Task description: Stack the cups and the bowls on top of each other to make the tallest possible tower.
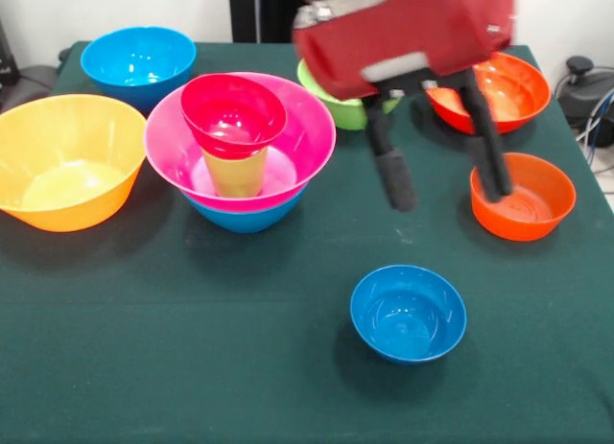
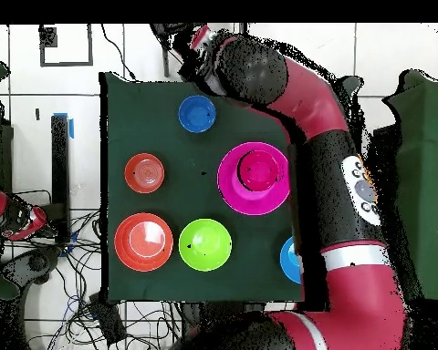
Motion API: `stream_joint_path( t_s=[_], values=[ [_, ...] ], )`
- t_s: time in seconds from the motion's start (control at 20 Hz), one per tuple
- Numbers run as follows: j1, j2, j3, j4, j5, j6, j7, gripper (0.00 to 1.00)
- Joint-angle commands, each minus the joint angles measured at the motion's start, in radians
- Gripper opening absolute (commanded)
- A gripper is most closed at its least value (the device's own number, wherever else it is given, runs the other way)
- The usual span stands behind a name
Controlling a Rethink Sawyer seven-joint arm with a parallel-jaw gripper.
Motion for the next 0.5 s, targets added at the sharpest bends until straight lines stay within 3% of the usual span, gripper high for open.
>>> stream_joint_path(
  t_s=[0.05, 0.3, 0.5],
  values=[
    [0.105, 0.055, -0.129, -0.023, -0.011, 0.077, 0.219, 1.00],
    [0.138, 0.092, -0.245, -0.126, -0.082, 0.262, 0.182, 1.00],
    [0.151, 0.082, -0.263, -0.093, -0.079, 0.263, 0.163, 1.00]
  ],
)
